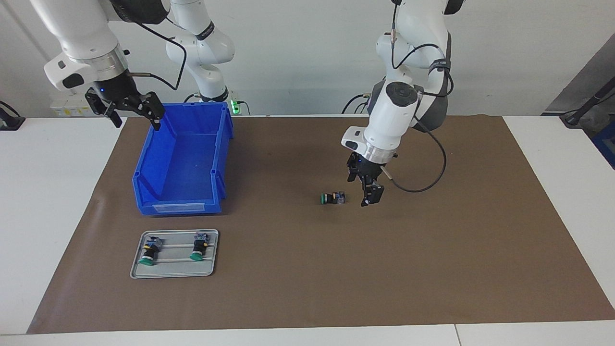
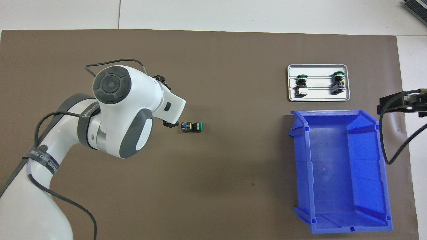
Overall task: Place and press button with both arms
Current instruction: 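Grasp the part with the left gripper and lift it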
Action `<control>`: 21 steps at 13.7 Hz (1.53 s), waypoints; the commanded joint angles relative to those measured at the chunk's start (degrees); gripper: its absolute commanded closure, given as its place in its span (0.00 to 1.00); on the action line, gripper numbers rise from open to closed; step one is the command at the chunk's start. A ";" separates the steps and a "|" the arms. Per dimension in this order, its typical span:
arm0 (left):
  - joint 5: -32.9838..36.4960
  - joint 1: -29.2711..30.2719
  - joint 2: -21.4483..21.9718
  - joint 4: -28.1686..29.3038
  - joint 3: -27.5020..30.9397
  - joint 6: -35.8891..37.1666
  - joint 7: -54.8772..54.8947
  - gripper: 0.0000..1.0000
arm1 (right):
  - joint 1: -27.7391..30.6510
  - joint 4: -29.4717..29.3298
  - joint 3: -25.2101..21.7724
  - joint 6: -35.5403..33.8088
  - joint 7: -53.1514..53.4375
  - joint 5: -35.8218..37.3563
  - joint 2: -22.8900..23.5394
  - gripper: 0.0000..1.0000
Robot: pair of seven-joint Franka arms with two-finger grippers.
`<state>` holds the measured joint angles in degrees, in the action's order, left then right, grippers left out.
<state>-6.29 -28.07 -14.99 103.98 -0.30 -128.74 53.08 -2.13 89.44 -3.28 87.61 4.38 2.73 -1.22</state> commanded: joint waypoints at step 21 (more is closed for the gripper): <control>5.68 -9.71 -8.30 5.27 1.09 -12.41 -10.10 0.24 | 0.55 0.30 0.20 -0.69 -1.56 -1.41 -0.45 0.00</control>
<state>-1.76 -36.08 -23.87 107.34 -0.27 -138.81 45.02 -2.13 89.44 -3.28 87.61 4.38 2.73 -1.22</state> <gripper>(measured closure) 0.075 0.000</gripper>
